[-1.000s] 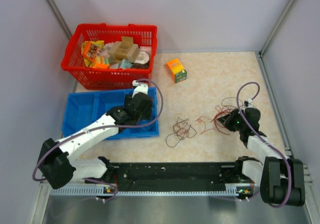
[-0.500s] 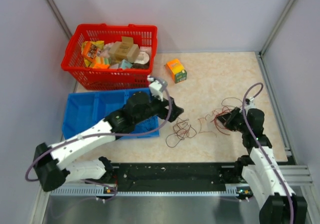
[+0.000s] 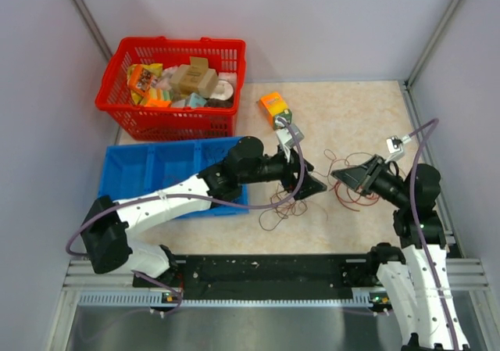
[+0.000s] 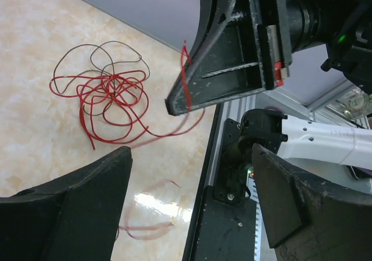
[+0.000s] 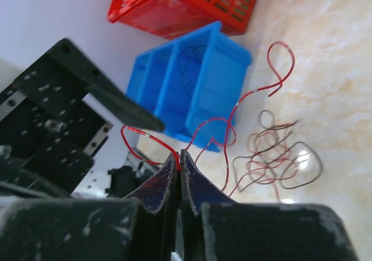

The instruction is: Untangle the cables

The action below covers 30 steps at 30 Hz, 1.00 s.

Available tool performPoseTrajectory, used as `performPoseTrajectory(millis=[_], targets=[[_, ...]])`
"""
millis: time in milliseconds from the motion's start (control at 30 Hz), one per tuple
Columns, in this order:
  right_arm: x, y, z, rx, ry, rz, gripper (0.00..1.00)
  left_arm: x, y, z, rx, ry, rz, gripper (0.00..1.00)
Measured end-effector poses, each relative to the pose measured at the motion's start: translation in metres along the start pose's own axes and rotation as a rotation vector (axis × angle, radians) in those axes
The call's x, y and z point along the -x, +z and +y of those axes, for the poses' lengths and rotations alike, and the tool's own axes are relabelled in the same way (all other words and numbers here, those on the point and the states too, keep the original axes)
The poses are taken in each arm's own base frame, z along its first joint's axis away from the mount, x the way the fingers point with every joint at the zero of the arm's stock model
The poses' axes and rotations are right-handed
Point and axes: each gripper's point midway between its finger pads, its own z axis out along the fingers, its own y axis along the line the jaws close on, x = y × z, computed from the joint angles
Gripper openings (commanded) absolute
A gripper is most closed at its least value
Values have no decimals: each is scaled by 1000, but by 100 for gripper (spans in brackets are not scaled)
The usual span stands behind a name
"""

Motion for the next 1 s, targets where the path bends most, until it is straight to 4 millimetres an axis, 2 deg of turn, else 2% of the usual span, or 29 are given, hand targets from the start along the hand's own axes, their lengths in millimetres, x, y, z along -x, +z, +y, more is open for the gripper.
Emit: performPoseTrajectory(millis=[67,200,367,467,567,633,700,767,800,833,967,1000], targets=[[-1,-2,15,58,31,13,0,5,3,-2,-9,3,-14,89],[-2,-5,40,172,106,23,0,-4,10,0,7,2,4,85],[-19,-8,56,262,188,88,0,-14,17,-16,-17,52,47,84],[-25,-10,60,286,227,108,0,-14,21,-33,-54,98,51,69],[-28,-11,60,297,264,112,0,-17,24,-45,-73,126,63,50],[-29,-12,62,305,278,110,0,-18,27,-41,-49,137,68,39],[-27,-13,64,310,282,102,0,-21,28,-35,-22,139,77,24],[-26,-12,64,308,291,100,0,-24,27,-30,2,144,90,0],[-24,-12,64,309,291,91,1,-25,26,-25,26,146,94,0],[-23,-11,63,305,295,82,10,-26,26,-21,47,148,98,0],[-19,-8,58,278,284,55,59,-26,23,-8,135,164,99,0],[-18,-8,56,256,263,46,66,-28,19,-1,173,169,104,0]])
